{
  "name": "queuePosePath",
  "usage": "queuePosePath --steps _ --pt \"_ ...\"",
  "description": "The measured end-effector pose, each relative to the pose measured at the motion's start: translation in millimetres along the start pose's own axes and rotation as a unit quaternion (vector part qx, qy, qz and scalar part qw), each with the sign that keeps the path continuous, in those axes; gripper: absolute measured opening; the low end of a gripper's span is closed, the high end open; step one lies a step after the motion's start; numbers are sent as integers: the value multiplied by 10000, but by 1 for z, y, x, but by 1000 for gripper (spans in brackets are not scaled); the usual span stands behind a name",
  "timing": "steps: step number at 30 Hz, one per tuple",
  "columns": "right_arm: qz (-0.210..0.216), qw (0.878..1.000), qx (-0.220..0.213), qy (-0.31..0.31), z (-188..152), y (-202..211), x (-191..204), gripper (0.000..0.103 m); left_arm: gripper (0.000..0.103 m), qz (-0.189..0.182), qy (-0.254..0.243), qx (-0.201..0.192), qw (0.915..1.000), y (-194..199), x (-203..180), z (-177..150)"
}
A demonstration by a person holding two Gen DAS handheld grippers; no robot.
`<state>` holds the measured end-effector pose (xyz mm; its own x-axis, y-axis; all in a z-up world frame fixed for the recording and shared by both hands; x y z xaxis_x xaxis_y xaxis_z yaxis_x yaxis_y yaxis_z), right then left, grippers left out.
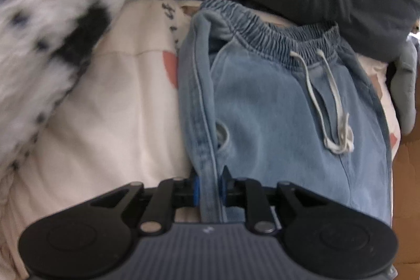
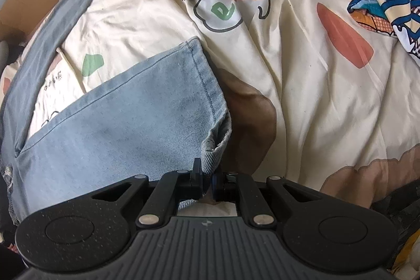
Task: Fold clothes
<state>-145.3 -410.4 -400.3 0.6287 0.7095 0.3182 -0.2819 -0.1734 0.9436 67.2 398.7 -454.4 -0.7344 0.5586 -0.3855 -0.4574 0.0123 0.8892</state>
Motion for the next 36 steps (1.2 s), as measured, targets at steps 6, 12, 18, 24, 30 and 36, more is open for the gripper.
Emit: queuePosePath --steps 6,12,18,24,30,36 --pt "9 9999 105 94 -2 2 2 5 15 475 -423 -115 9979 4 -10 11" --pt "20 9996 246 170 -7 7 4 5 15 705 -653 -193 9952 17 -8 16" --pt "-124 9985 519 146 -22 -15 -5 5 16 925 -771 49 9927 -3 -5 8" --pt "-156 9973 703 118 -29 -35 -15 5 19 874 -801 200 9927 -1 -9 -2" --pt "-213 9963 814 182 -29 -38 -13 5 16 697 -846 291 9935 9 -11 -32" --pt "-175 9933 1135 88 -34 -49 -16 5 15 927 -720 147 9930 13 -14 -33"
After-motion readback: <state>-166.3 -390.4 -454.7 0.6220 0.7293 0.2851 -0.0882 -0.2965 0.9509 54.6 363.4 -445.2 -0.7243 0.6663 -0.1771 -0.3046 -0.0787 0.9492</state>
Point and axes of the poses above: each gripper's, at about its wrist camera, not at the fingertips, and y roughly against the way its jaws point, x to its left, z to its top, the point moved 9 cm from there along -y, roughly the way its jaws point, and after that the axes turned 1 degree about z, right-handed, at the moved point
